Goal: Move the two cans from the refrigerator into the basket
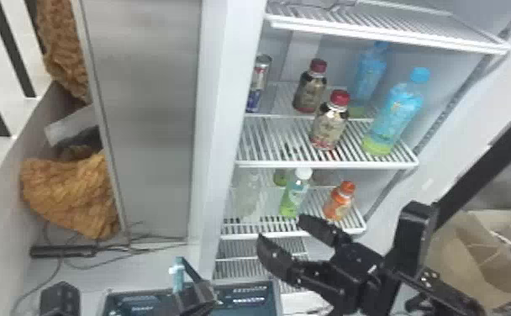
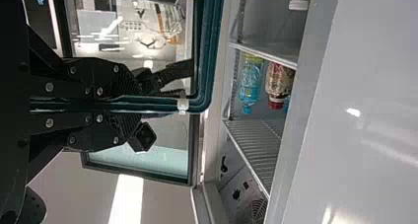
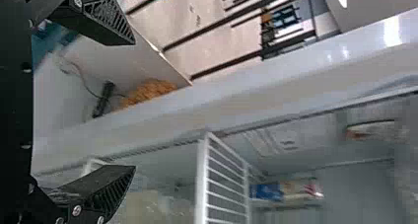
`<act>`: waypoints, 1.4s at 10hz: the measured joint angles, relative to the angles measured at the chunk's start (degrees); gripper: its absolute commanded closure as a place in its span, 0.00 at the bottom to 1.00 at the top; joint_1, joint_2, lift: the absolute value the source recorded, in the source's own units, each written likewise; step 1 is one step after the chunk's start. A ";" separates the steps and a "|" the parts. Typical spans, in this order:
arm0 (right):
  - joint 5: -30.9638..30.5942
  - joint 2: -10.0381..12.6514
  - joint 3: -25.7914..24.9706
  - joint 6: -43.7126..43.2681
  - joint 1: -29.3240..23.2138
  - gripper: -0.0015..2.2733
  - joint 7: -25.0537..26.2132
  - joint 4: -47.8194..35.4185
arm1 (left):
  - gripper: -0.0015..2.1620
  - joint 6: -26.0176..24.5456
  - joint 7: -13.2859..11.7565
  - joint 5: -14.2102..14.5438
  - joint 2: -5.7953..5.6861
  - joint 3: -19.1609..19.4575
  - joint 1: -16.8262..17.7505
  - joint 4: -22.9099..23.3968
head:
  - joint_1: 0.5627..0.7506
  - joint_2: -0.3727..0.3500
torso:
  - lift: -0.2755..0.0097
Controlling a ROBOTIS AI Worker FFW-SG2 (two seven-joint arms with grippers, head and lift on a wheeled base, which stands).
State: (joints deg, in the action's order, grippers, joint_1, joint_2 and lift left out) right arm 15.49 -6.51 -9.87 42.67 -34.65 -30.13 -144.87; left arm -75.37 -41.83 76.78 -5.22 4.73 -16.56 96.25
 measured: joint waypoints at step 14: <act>-1.03 2.73 5.83 -24.03 20.82 0.07 19.02 24.01 | 0.55 0.30 0.36 0.34 -0.18 -0.90 0.57 0.00 | 0.70 0.12 | 0.86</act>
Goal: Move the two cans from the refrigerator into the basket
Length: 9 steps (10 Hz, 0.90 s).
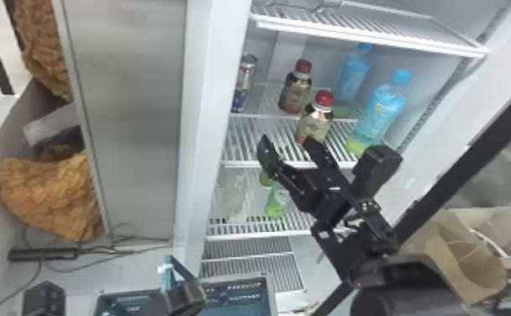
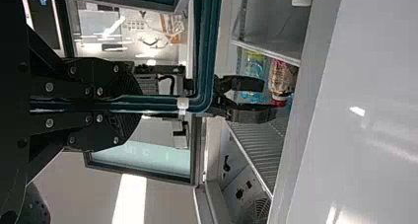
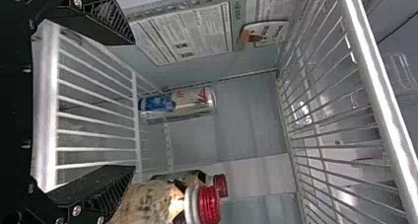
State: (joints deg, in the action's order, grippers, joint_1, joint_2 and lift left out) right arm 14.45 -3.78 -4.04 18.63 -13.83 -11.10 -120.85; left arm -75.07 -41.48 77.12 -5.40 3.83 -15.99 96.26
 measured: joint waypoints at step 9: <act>-1.23 0.00 5.81 -4.67 15.61 0.07 3.28 17.88 | 0.55 -0.02 0.09 0.00 -0.22 -0.06 -0.03 -0.14 | 0.70 0.21 | 0.86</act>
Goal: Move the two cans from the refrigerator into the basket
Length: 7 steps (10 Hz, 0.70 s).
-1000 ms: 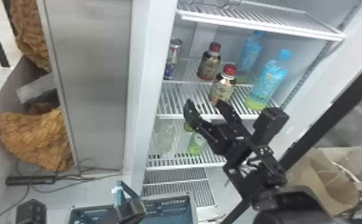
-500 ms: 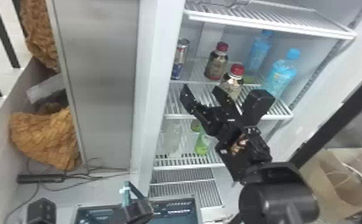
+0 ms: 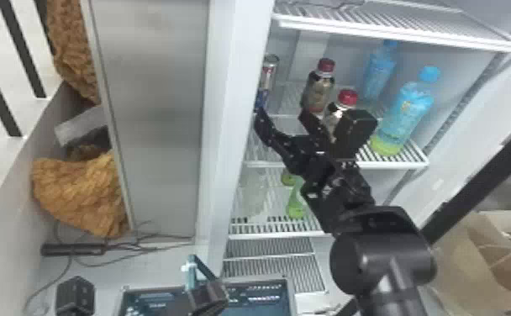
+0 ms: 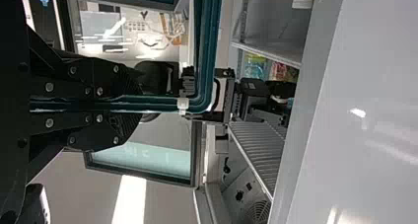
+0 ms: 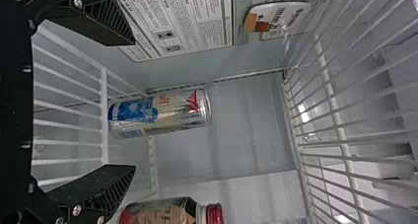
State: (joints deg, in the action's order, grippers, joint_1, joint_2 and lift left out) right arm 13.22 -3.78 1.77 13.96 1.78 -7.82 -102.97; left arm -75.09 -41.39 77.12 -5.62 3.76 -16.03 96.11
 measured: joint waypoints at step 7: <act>0.13 0.94 2.58 -0.35 9.17 0.07 1.43 10.93 | 0.55 0.00 0.09 0.03 -0.14 -0.22 0.15 -0.28 | 0.70 0.26 | 0.86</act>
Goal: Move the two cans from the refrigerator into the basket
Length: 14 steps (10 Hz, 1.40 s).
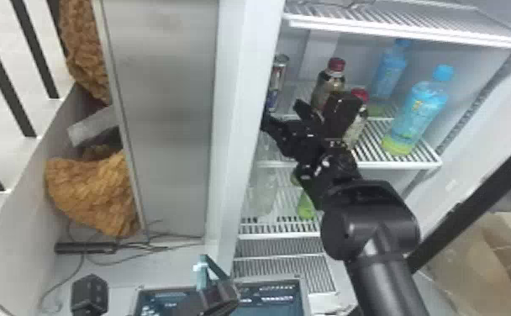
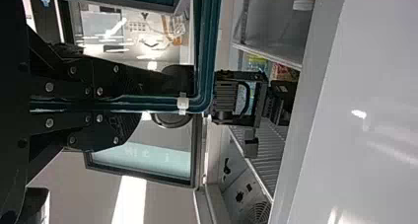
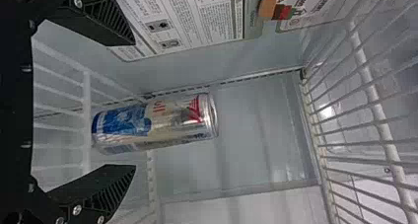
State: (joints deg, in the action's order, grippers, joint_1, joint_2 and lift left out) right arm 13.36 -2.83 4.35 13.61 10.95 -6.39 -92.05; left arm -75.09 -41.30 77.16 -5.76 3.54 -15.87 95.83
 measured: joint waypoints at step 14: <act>-3.61 0.26 0.46 -0.39 15.48 0.06 2.31 19.25 | 0.55 0.00 0.25 0.08 -0.21 -0.40 0.77 -0.84 | 0.70 0.25 | 0.86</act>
State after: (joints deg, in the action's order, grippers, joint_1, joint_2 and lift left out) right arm 9.75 -2.57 4.81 13.22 26.43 -4.07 -72.80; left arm -75.09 -41.05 77.24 -5.98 3.14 -15.11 94.99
